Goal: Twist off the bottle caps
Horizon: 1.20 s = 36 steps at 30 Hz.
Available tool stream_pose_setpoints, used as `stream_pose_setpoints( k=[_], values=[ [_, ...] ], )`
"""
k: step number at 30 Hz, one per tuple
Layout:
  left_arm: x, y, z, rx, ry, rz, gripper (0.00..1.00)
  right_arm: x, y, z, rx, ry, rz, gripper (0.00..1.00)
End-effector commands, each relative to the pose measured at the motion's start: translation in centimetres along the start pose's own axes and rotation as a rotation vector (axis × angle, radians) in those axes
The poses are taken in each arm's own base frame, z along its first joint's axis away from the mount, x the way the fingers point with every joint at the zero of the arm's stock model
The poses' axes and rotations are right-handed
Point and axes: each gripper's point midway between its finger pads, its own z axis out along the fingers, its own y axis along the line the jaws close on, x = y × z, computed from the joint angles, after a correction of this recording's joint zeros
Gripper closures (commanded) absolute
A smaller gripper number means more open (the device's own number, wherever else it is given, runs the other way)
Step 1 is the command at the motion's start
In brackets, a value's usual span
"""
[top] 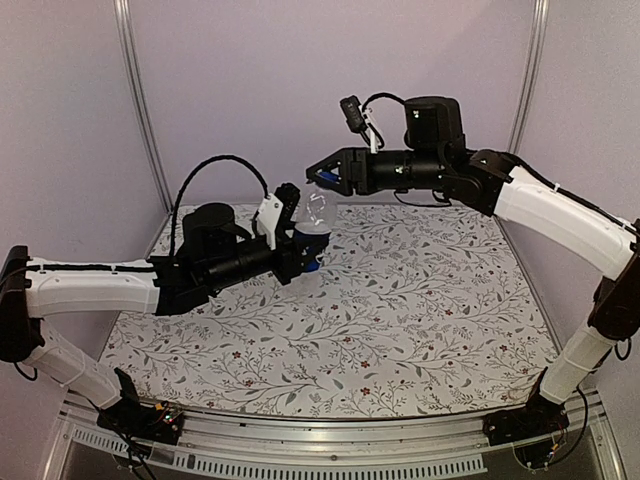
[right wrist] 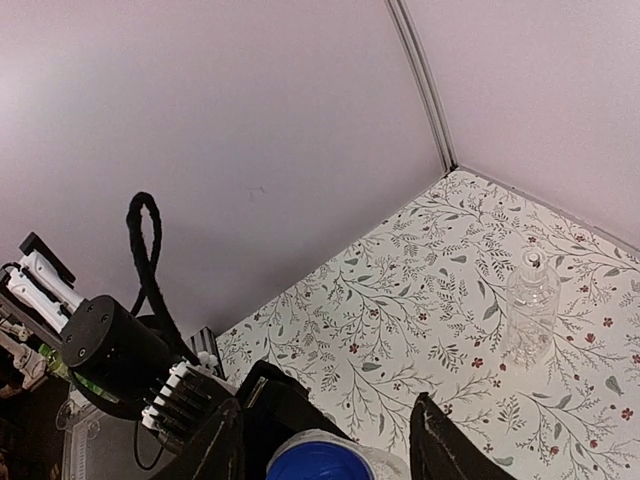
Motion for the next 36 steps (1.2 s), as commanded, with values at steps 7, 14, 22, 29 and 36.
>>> stream_pose_setpoints(
  k=[7, 14, 22, 29, 36],
  values=[
    [-0.8, -0.6, -0.2, 0.009, -0.02, 0.01, 0.62, -1.5, 1.3, -1.4, -0.013, -0.049, -0.03, 0.52],
    [-1.0, -0.6, -0.3, 0.008, -0.023, 0.012, 0.62, -0.8, 0.8, -1.0, -0.006, -0.033, -0.024, 0.53],
    [-1.0, -0.6, -0.4, 0.008, -0.025, 0.012, 0.62, -0.3, 0.3, -0.7, 0.007, -0.019, -0.018, 0.55],
    [-1.1, -0.6, -0.4, 0.007, -0.026, 0.011, 0.62, -0.5, 0.4, -0.9, 0.004, -0.023, -0.026, 0.69],
    [-1.6, -1.5, -0.8, 0.067, -0.052, 0.022, 0.62, -0.5, 1.7, -1.3, -0.089, -0.01, -0.093, 1.0]
  ],
)
